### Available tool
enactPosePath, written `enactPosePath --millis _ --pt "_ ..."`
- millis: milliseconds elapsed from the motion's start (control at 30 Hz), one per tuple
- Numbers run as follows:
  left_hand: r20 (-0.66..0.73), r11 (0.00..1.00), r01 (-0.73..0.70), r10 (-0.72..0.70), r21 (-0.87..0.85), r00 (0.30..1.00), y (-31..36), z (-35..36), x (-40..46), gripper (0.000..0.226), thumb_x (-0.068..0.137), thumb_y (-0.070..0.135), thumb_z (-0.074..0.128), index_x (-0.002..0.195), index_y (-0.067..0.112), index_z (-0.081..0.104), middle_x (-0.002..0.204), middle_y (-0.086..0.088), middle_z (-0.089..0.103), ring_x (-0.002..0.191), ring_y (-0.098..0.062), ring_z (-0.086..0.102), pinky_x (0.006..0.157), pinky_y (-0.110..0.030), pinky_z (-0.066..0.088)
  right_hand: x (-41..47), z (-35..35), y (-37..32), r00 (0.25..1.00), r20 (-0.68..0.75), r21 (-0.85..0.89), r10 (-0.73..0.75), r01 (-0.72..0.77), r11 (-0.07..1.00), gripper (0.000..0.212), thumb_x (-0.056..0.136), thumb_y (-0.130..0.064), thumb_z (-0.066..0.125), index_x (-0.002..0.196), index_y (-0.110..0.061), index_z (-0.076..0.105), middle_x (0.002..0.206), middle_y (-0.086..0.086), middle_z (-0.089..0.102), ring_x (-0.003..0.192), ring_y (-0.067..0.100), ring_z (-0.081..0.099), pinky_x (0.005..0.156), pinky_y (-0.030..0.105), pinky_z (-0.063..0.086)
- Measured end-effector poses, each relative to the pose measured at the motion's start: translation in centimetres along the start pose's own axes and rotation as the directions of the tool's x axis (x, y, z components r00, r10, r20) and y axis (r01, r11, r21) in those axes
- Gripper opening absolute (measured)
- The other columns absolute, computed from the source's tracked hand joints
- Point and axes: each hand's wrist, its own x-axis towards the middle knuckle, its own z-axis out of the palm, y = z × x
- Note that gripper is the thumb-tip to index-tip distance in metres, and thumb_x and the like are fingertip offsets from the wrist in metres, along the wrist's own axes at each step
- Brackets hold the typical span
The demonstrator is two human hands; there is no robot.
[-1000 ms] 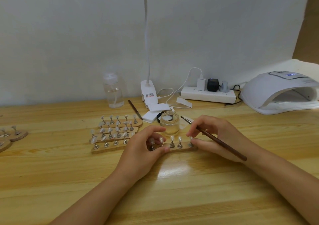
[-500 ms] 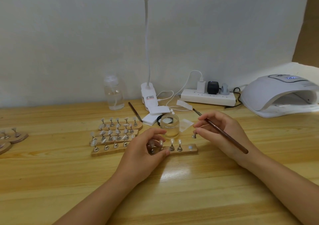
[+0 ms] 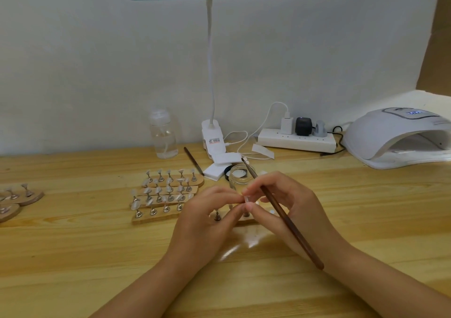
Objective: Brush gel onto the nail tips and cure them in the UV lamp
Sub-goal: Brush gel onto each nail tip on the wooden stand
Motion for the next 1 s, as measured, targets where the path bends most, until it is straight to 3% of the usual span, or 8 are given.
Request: enactPosePath --millis 167,300,467,533,667,733,833,1000 --pt "-0.039 1.000 0.022 -0.023 -0.005 0.999 0.1 -0.2 0.0 0.017 0.074 0.016 0.072 0.084 0.029 0.068 0.078 0.015 0.068 0.075 0.001 0.062 0.071 -0.012 0.046 0.0 0.2 -0.1 1.000 -0.008 -0.031 -0.015 0.014 0.999 0.022 0.077 -0.017 0.073 0.096 -0.017 0.061 0.088 -0.007 0.066 0.081 0.005 0.065 0.077 0.017 0.051" --pt "-0.052 0.996 0.087 -0.086 0.006 0.995 0.2 -0.3 0.0 0.020 0.075 0.008 0.071 0.081 0.026 0.068 0.075 0.011 0.068 0.073 0.001 0.061 0.072 -0.006 0.040 0.4 -0.3 -0.4 0.991 -0.107 0.045 0.086 -0.082 0.996 0.022 0.080 -0.040 0.055 0.096 -0.028 0.063 0.086 -0.010 0.070 0.077 0.003 0.065 0.071 0.015 0.051" --pt "-0.080 0.987 0.163 -0.163 -0.012 0.983 0.3 -0.4 0.2 0.018 0.076 0.004 0.069 0.079 0.022 0.068 0.076 0.008 0.067 0.079 0.002 0.059 0.074 -0.004 0.039 1.3 -1.5 -0.4 0.936 -0.232 0.171 0.263 -0.227 0.959 0.034 0.077 -0.052 0.043 0.087 -0.031 0.068 0.059 -0.001 0.067 0.043 0.006 0.053 0.051 0.010 0.044" --pt "-0.086 0.984 0.176 -0.178 -0.030 0.980 0.3 -0.5 0.3 0.019 0.076 0.005 0.069 0.080 0.023 0.069 0.077 0.008 0.068 0.079 0.001 0.060 0.075 -0.007 0.041 2.0 -1.9 -0.2 0.917 -0.253 0.177 0.308 -0.269 0.947 0.036 0.078 -0.052 0.043 0.081 -0.029 0.070 0.050 -0.002 0.059 0.042 0.000 0.048 0.049 0.007 0.039" --pt "-0.096 0.980 0.194 -0.199 -0.052 0.975 0.2 -0.5 0.3 0.021 0.076 0.007 0.069 0.079 0.028 0.068 0.077 0.012 0.068 0.081 0.001 0.060 0.079 -0.015 0.045 4.4 -2.6 0.8 0.926 -0.173 0.013 0.335 -0.338 0.941 0.024 0.090 -0.034 0.051 0.081 -0.023 0.070 0.048 -0.018 0.057 0.050 -0.007 0.052 0.051 0.005 0.039" --pt "-0.108 0.977 0.205 -0.211 -0.066 0.971 0.1 -0.5 0.3 0.020 0.075 0.008 0.069 0.079 0.027 0.068 0.078 0.012 0.068 0.081 0.002 0.060 0.081 -0.016 0.045 5.7 -2.6 1.2 0.924 -0.156 -0.029 0.348 -0.357 0.934 0.017 0.088 -0.030 0.058 0.077 -0.020 0.065 0.053 -0.011 0.059 0.046 -0.004 0.052 0.048 0.007 0.040" --pt "-0.116 0.976 0.204 -0.211 -0.069 0.971 0.0 -0.4 0.3 0.020 0.075 0.008 0.069 0.078 0.028 0.068 0.078 0.013 0.068 0.082 0.003 0.060 0.080 -0.013 0.044 7.2 -2.2 1.4 0.928 -0.165 -0.113 0.335 -0.355 0.928 0.025 0.083 -0.031 0.066 0.064 -0.018 0.055 0.056 -0.006 0.062 0.042 -0.005 0.053 0.044 0.008 0.040" --pt "-0.124 0.978 0.198 -0.204 -0.058 0.971 -0.2 -0.4 0.4 0.021 0.075 0.007 0.070 0.077 0.028 0.068 0.077 0.012 0.068 0.082 0.004 0.060 0.078 -0.008 0.042 8.3 -1.2 1.8 0.943 -0.085 -0.368 0.323 -0.331 0.869 0.030 0.078 -0.041 0.069 0.056 -0.025 0.055 0.055 -0.006 0.063 0.059 0.005 0.063 0.065 0.030 0.053"
